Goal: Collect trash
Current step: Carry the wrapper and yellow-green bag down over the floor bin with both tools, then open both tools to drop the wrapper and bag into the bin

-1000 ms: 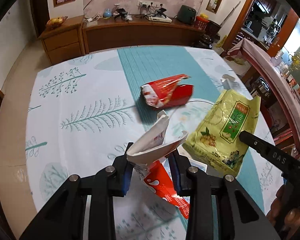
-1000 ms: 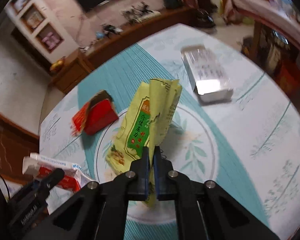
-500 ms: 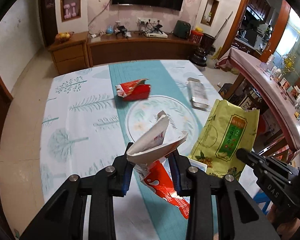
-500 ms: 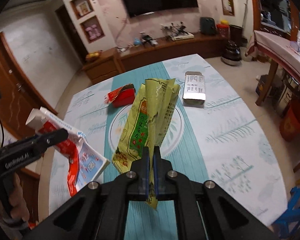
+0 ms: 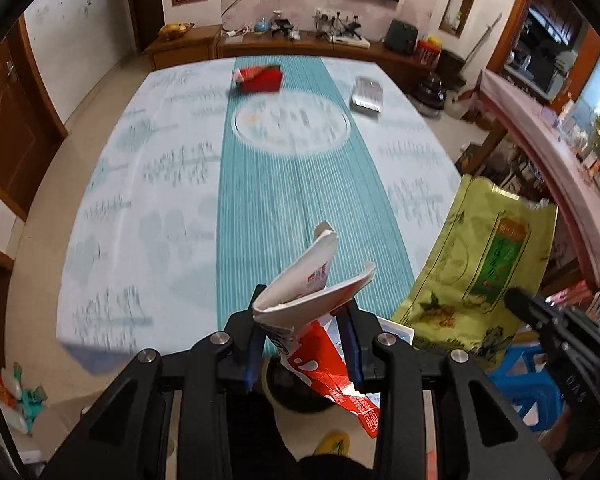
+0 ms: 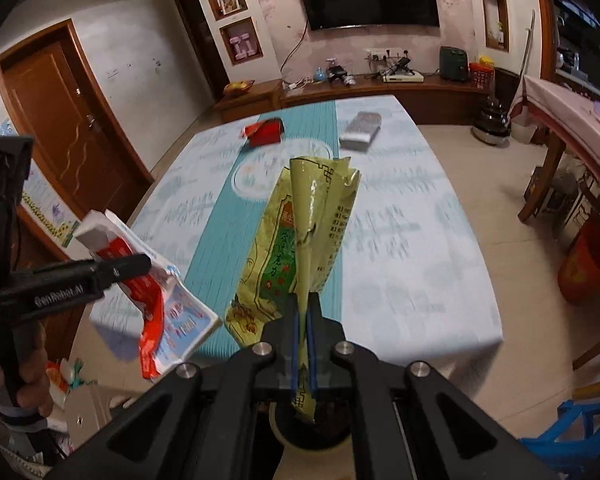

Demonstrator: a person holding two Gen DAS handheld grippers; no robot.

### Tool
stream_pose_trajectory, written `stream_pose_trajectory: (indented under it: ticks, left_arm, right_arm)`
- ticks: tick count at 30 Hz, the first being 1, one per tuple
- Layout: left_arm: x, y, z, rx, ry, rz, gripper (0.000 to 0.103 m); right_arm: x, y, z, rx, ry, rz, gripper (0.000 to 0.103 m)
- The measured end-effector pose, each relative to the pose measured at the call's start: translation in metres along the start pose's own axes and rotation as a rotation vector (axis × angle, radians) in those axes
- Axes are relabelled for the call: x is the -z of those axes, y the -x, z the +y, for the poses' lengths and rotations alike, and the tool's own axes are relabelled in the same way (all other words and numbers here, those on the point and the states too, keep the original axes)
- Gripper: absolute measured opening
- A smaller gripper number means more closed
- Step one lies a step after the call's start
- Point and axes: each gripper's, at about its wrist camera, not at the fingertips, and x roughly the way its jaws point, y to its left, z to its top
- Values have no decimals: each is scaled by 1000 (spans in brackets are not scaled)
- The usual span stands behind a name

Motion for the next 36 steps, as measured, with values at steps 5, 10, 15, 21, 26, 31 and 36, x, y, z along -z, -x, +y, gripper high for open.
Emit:
stream_pose_trajectory:
  ticks: [5, 10, 15, 21, 26, 31, 36]
  left_arm:
    - [35, 8, -16, -18, -6, 31, 31]
    - [60, -5, -22, -34, -43, 65, 32]
    - [89, -41, -27, -54, -107, 93, 32]
    - [130, -91, -23, -48, -115, 135, 32]
    - [165, -138, -18, -50, -135, 184, 32]
    - [200, -194, -14, -65, -156, 203, 32]
    - [219, -256, -10, -88, -142, 204, 32]
  right_arm:
    - [35, 16, -5, -18, 9, 35, 3]
    - [67, 16, -1, -28, -1, 71, 3]
    - [102, -8, -2, -14, -38, 126, 3]
    - [162, -59, -7, 23, -85, 212, 3]
    - [209, -99, -14, 57, -122, 254, 3]
    - [256, -147, -26, 85, -158, 292, 3]
    - [293, -196, -38, 112, -169, 286, 3]
